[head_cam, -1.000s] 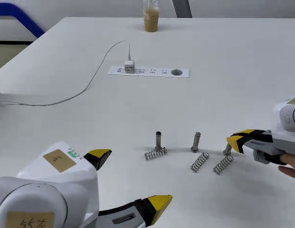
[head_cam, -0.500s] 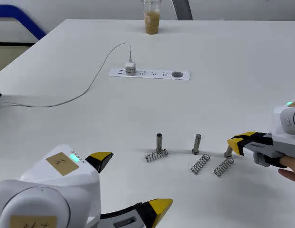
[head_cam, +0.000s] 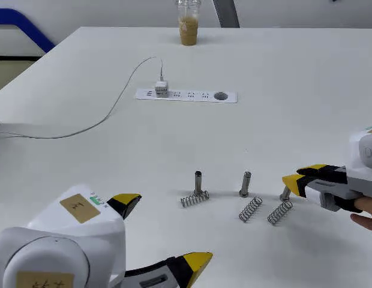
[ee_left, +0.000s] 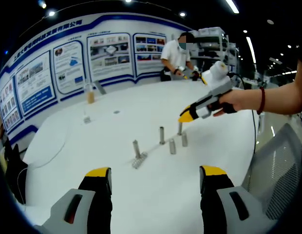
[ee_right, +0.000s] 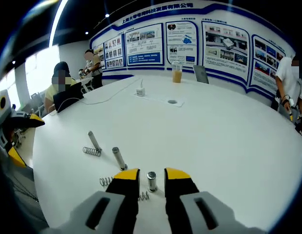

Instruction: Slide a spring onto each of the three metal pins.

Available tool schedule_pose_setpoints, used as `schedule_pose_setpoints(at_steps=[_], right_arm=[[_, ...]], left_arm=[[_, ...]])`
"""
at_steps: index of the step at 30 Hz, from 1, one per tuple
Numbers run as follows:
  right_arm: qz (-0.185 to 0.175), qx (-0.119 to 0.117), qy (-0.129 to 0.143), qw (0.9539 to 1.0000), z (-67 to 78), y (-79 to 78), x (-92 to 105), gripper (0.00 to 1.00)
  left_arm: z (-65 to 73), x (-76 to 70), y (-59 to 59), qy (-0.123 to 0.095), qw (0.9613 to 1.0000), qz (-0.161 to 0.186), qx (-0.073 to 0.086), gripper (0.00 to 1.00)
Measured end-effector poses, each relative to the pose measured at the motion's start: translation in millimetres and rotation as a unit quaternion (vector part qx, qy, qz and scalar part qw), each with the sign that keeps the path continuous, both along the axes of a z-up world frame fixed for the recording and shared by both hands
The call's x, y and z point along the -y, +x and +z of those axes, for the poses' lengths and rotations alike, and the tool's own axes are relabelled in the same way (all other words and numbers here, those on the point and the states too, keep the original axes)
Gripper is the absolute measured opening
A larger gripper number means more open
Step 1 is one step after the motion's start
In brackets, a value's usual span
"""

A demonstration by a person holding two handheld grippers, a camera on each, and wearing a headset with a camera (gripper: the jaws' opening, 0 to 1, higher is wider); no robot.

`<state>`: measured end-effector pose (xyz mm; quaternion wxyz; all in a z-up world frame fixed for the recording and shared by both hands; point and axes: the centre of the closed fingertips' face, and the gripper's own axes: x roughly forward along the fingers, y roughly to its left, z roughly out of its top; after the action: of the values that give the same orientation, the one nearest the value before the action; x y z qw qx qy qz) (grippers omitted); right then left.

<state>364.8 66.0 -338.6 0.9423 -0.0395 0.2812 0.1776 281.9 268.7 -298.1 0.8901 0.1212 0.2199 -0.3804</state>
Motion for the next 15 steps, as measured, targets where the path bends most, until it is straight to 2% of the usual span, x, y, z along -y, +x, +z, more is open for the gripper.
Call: schedule_pose_setpoints(at_steps=[7,15], right_arm=[[0.005,0.006,0.016,0.9998,8.3,-7.2,-4.5,0.28],[0.026,0.019,0.032,0.9990,20.1,-17.0,-11.7,0.39]], left_arm=[[-4.7,-0.6,6.5,0.012,0.9999,-0.012,-0.001,0.73],[-10.2,-1.0,19.8,0.019,0.9996,-0.022,-0.001,0.70]])
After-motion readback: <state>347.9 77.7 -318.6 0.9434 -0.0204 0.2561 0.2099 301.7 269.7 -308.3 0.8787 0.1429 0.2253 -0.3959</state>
